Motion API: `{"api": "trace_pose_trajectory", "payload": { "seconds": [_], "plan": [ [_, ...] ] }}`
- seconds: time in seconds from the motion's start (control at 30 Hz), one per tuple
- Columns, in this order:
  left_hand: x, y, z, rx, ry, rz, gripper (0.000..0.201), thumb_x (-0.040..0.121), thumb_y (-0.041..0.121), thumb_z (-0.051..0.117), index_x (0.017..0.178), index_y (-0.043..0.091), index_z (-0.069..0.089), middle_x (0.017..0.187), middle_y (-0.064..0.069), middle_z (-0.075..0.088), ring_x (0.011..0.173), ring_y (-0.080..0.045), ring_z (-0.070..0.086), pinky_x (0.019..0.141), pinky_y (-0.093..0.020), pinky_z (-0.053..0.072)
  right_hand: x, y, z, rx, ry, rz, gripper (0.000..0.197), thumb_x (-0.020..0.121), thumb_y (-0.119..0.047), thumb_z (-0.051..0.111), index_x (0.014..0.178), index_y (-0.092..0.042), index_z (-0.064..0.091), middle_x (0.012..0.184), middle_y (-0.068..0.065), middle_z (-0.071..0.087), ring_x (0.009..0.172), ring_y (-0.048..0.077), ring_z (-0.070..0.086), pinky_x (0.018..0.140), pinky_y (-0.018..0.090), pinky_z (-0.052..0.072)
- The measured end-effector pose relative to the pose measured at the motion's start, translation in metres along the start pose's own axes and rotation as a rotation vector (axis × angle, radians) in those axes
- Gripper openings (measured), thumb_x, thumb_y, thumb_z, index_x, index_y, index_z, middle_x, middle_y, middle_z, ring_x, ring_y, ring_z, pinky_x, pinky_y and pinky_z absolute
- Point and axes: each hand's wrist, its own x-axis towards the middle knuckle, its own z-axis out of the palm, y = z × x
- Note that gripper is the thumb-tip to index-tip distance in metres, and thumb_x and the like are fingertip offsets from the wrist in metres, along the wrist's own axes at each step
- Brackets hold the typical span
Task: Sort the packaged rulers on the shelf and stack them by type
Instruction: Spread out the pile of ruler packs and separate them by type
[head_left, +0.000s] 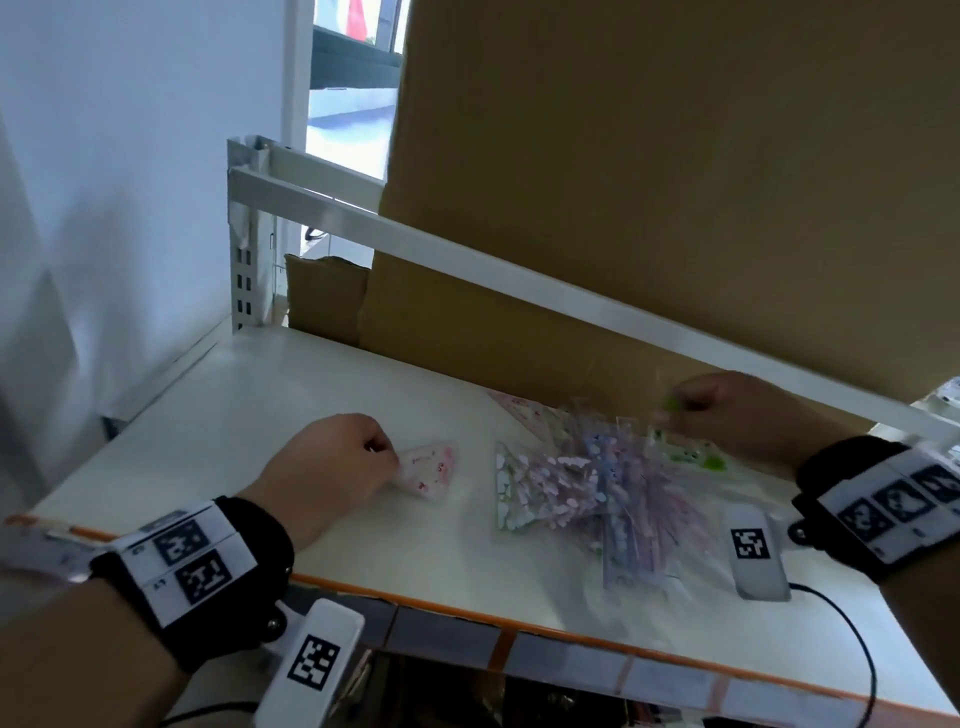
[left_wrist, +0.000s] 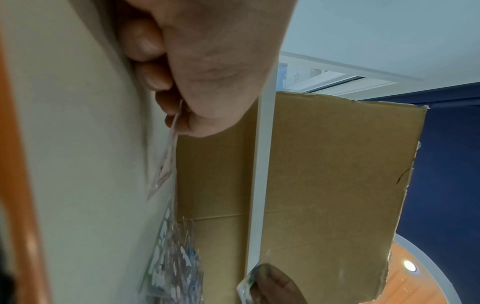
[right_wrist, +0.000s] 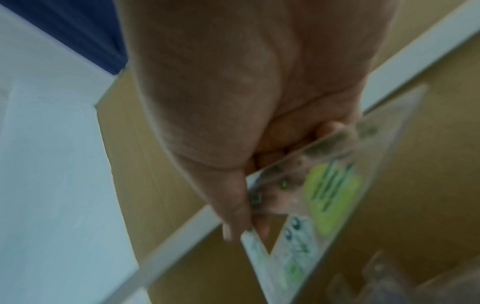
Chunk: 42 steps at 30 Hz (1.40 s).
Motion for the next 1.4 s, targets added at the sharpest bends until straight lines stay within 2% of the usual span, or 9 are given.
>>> {"api": "trace_pose_trajectory", "payload": {
  "seconds": [0.07, 0.23, 0.43, 0.67, 0.77, 0.87, 1.07, 1.27, 1.4],
  "plan": [
    [-0.001, 0.001, -0.001, -0.071, -0.004, -0.003, 0.011, 0.092, 0.03, 0.058, 0.084, 0.027, 0.065, 0.085, 0.007, 0.066, 0.078, -0.014, 0.062, 0.068, -0.034, 0.058, -0.004, -0.02, 0.007, 0.388, 0.087, 0.078, 0.037, 0.087, -0.041, 0.071, 0.063, -0.014, 0.063, 0.053, -0.005, 0.046, 0.047, 0.009, 0.038, 0.05, 0.025, 0.033],
    [-0.006, 0.007, -0.004, -0.307, -0.075, -0.019, 0.008, 0.097, 0.032, 0.055, 0.091, 0.028, 0.059, 0.075, 0.006, 0.071, 0.074, -0.015, 0.063, 0.065, -0.031, 0.053, -0.011, -0.083, 0.063, 1.063, 0.072, 0.193, 0.018, 0.091, -0.026, 0.069, 0.078, -0.014, 0.073, 0.069, 0.007, 0.062, 0.048, 0.01, 0.046, 0.038, 0.021, 0.035],
    [-0.018, 0.017, -0.014, -0.549, -0.207, 0.089, 0.01, 0.102, 0.023, 0.049, 0.098, 0.015, 0.052, 0.085, 0.002, 0.076, 0.046, -0.008, 0.05, 0.039, -0.018, 0.039, -0.013, -0.135, 0.119, 1.605, 0.042, 0.287, 0.011, 0.094, -0.012, 0.062, 0.099, -0.004, 0.067, 0.084, 0.014, 0.071, 0.062, 0.017, 0.065, 0.047, 0.024, 0.051],
    [-0.024, 0.017, -0.018, -0.629, -0.399, 0.167, 0.013, 0.102, 0.031, 0.048, 0.108, 0.019, 0.046, 0.093, -0.001, 0.076, 0.041, -0.016, 0.048, 0.035, -0.023, 0.04, -0.019, -0.149, 0.133, 1.734, 0.272, 0.224, 0.037, 0.089, -0.001, 0.065, 0.115, -0.026, 0.057, 0.084, 0.013, 0.071, 0.067, 0.022, 0.067, 0.057, 0.028, 0.055],
    [-0.025, 0.015, -0.018, -0.642, -0.419, 0.216, 0.016, 0.1, 0.031, 0.051, 0.116, 0.032, 0.048, 0.103, 0.002, 0.075, 0.047, -0.013, 0.056, 0.036, -0.023, 0.043, -0.02, -0.156, 0.137, 1.801, 0.331, 0.242, 0.028, 0.087, -0.005, 0.069, 0.112, -0.01, 0.058, 0.084, 0.012, 0.071, 0.069, 0.019, 0.067, 0.058, 0.025, 0.055],
    [-0.021, 0.014, -0.017, -0.638, -0.33, 0.227, 0.015, 0.101, 0.018, 0.051, 0.115, 0.024, 0.049, 0.102, 0.003, 0.076, 0.066, -0.007, 0.065, 0.045, -0.024, 0.048, -0.021, -0.158, 0.141, 1.835, 0.411, 0.296, 0.024, 0.084, -0.01, 0.073, 0.104, -0.005, 0.06, 0.086, 0.013, 0.07, 0.07, 0.018, 0.069, 0.057, 0.023, 0.055],
    [-0.02, 0.01, -0.015, -0.641, -0.28, 0.233, 0.012, 0.095, 0.022, 0.059, 0.105, 0.025, 0.053, 0.104, 0.01, 0.074, 0.094, -0.007, 0.068, 0.076, -0.026, 0.055, -0.024, -0.162, 0.149, 1.53, 0.232, 0.295, 0.02, 0.085, -0.025, 0.075, 0.086, -0.011, 0.063, 0.078, 0.006, 0.07, 0.075, 0.019, 0.07, 0.062, 0.03, 0.054],
    [-0.021, 0.011, -0.015, -0.552, -0.305, 0.344, 0.018, 0.089, 0.015, 0.069, 0.099, 0.029, 0.073, 0.1, 0.009, 0.073, 0.095, -0.006, 0.067, 0.078, -0.015, 0.053, -0.025, -0.169, 0.155, 1.224, 0.118, 0.121, 0.014, 0.089, -0.03, 0.07, 0.103, -0.026, 0.069, 0.087, 0.001, 0.071, 0.079, 0.013, 0.064, 0.065, 0.023, 0.047],
    [-0.021, 0.012, -0.016, -0.482, -0.29, 0.397, 0.014, 0.088, 0.01, 0.071, 0.093, 0.022, 0.076, 0.093, 0.002, 0.075, 0.092, -0.013, 0.069, 0.085, -0.025, 0.052, -0.032, -0.17, 0.156, 1.1, 0.091, -0.102, 0.017, 0.093, -0.022, 0.066, 0.077, -0.021, 0.071, 0.068, -0.005, 0.061, 0.066, 0.004, 0.054, 0.059, 0.018, 0.042]
  ]
}}
